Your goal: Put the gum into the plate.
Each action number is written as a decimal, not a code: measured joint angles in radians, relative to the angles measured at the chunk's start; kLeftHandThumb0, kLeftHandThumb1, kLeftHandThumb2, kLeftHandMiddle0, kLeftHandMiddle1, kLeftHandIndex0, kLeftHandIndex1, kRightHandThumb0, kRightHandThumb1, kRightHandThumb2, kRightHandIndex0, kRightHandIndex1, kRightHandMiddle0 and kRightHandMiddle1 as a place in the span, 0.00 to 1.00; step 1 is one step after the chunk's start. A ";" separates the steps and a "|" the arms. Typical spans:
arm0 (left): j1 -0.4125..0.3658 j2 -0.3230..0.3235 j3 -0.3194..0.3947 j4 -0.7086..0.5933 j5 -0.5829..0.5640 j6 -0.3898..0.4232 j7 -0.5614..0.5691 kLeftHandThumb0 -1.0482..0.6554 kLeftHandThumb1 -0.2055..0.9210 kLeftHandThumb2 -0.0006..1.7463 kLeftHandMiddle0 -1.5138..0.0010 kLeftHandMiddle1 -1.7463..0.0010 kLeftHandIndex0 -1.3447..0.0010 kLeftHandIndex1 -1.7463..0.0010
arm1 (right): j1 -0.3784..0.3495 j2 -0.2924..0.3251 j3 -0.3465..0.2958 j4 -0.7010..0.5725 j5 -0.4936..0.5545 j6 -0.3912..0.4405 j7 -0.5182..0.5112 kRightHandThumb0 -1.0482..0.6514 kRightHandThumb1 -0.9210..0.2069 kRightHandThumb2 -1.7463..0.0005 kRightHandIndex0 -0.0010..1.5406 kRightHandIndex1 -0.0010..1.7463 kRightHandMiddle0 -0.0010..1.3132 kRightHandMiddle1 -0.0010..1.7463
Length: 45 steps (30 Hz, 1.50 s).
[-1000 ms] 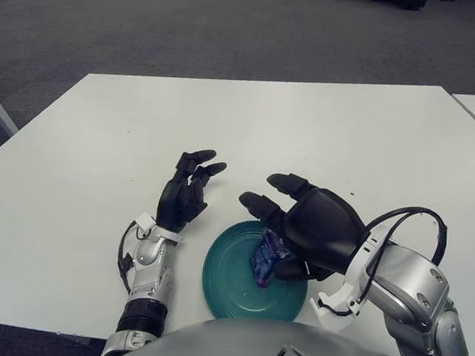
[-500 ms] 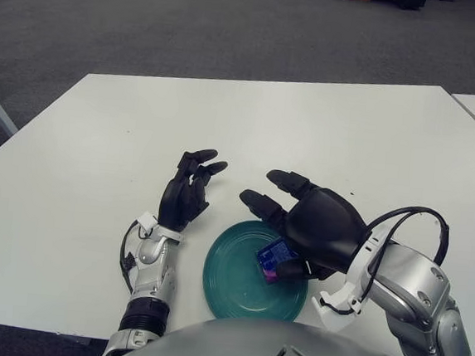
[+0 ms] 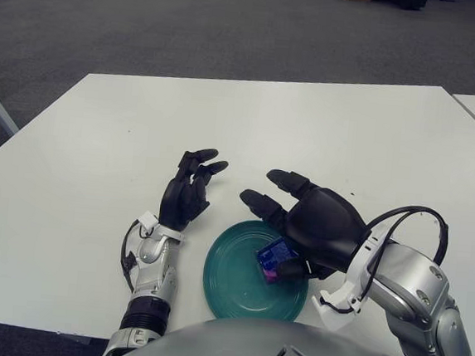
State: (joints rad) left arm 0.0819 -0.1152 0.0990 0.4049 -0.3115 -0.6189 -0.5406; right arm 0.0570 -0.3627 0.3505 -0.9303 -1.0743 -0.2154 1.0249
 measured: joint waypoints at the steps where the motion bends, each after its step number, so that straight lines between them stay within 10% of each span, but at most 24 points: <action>1: 0.000 0.000 0.000 0.000 0.000 0.000 -0.001 0.05 1.00 0.40 0.89 0.42 0.96 0.28 | 0.000 0.001 0.002 0.000 -0.001 0.000 0.000 0.00 0.00 0.37 0.02 0.00 0.00 0.00; 45: 0.059 0.041 0.050 -0.067 -0.139 0.060 -0.123 0.05 1.00 0.40 0.89 0.42 0.96 0.28 | 0.019 0.231 0.206 0.010 -0.332 0.018 0.074 0.00 0.00 0.37 0.02 0.00 0.00 0.00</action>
State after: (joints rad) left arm 0.1405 -0.0745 0.1489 0.3381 -0.4508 -0.5588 -0.6635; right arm 0.0756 -0.1321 0.5563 -0.9206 -1.4065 -0.1971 1.0988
